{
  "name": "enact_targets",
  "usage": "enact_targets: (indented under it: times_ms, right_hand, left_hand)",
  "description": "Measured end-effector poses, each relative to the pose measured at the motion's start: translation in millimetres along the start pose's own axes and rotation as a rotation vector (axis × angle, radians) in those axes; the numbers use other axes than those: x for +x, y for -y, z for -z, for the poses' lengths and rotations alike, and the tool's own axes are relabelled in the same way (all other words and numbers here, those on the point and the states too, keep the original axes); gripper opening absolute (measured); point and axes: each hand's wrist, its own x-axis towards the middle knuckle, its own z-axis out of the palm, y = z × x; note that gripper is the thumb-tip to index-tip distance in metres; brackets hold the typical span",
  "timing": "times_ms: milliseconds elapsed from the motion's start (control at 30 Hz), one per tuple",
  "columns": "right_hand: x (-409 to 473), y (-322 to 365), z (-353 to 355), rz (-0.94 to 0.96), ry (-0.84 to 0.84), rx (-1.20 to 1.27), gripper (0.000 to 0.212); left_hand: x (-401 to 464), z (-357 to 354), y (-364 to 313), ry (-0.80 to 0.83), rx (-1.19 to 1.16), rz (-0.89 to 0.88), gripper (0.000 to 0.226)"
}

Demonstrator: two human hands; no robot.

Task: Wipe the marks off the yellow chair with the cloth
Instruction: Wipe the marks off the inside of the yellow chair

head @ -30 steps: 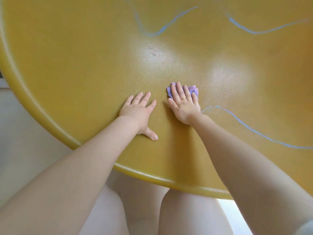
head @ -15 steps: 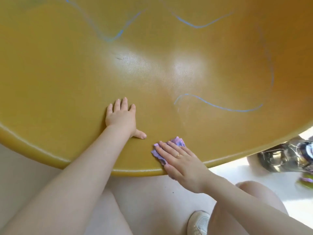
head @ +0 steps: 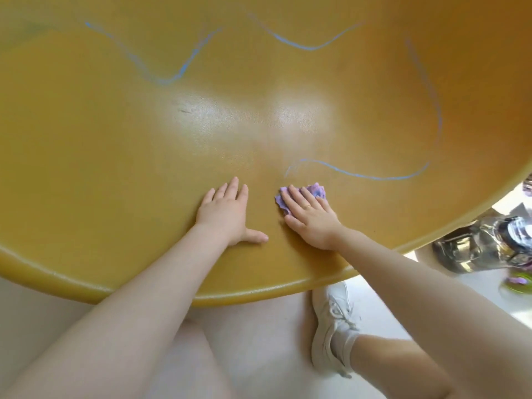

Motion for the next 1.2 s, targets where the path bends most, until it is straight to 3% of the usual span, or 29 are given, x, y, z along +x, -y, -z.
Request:
enact_targets:
  times_ms: [67,133,233,367,467,600,800,967,1033,1200]
  right_hand:
    - [-33,-8,0,0.150,0.051,-0.037,0.089]
    - [-56,-19,1,0.273,0.131,-0.062,0.099]
    - [-62,-31,1,0.371,0.174,-0.014,0.085]
    - [-28,-30,4,0.411,0.111,-0.016,0.080]
    - [23,-25,9,0.390,-0.014,-0.065,0.075]
    - [99,-16,23,0.228,-0.133,0.054,0.051]
    - [132,-12,31,0.185,-0.178,0.073,0.053]
    - [44,-28,6,0.455,-0.052,-0.004,0.079]
    - [14,-42,-1,0.512,0.022,0.006,0.074]
    - [26,-48,-1,0.516,-0.060,-0.027,0.072]
  left_hand:
    - [5,9,-5,-0.006,0.006,-0.025,0.111]
    - [15,17,-7,-0.012,0.046,-0.040,0.110]
    - [28,19,-8,0.033,0.098,-0.063,0.109]
    - [41,15,-1,0.042,0.109,-0.072,0.111]
    - [50,13,5,0.020,0.082,-0.041,0.115]
    - [60,10,6,-0.009,0.116,0.018,0.129]
    - [68,20,15,-0.069,0.007,0.062,0.120]
    - [73,17,16,-0.057,0.104,0.008,0.121]
    - [75,16,16,-0.049,0.075,0.009,0.122]
    - [75,15,16,-0.032,0.087,0.013,0.121]
